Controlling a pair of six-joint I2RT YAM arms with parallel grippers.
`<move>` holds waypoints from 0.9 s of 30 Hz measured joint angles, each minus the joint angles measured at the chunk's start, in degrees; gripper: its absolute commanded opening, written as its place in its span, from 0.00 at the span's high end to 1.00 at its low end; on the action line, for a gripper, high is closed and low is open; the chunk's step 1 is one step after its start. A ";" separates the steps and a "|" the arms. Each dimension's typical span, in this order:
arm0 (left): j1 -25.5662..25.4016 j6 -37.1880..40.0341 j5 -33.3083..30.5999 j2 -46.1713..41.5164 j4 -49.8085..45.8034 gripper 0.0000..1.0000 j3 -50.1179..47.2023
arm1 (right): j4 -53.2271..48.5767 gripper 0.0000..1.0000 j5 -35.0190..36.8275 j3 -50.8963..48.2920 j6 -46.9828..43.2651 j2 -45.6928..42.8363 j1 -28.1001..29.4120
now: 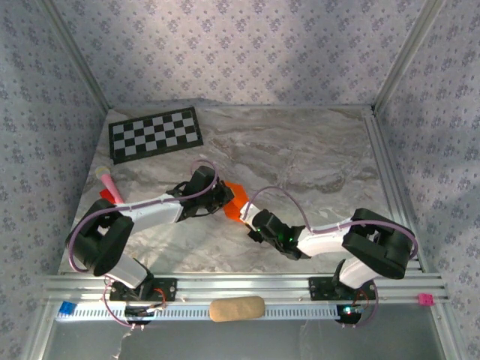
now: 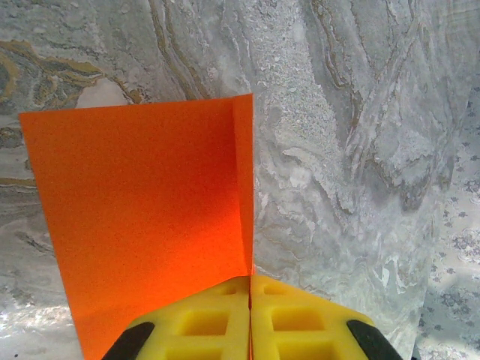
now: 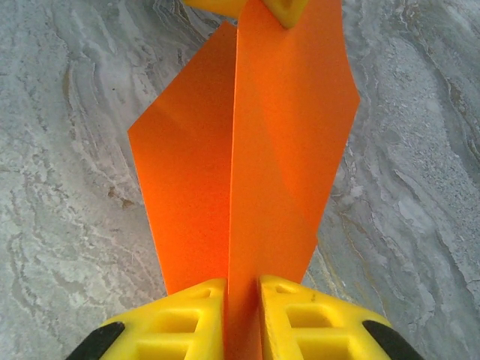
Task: Fold a paper plane with a square sheet of paper (pick it up from the middle)
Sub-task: Fourth fold the wing at the center of the table.
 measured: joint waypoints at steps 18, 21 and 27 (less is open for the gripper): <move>0.00 0.00 -0.02 -0.31 0.00 0.90 0.00 | 0.22 0.83 -0.59 -0.17 1.22 0.00 -0.48; 0.00 0.00 -0.02 -0.31 0.00 0.90 0.00 | 0.24 0.85 -0.61 -0.17 1.25 0.00 -0.48; 0.00 -0.02 -0.02 -0.31 0.00 0.90 0.00 | 0.48 0.90 -0.66 -0.24 1.73 0.00 -0.72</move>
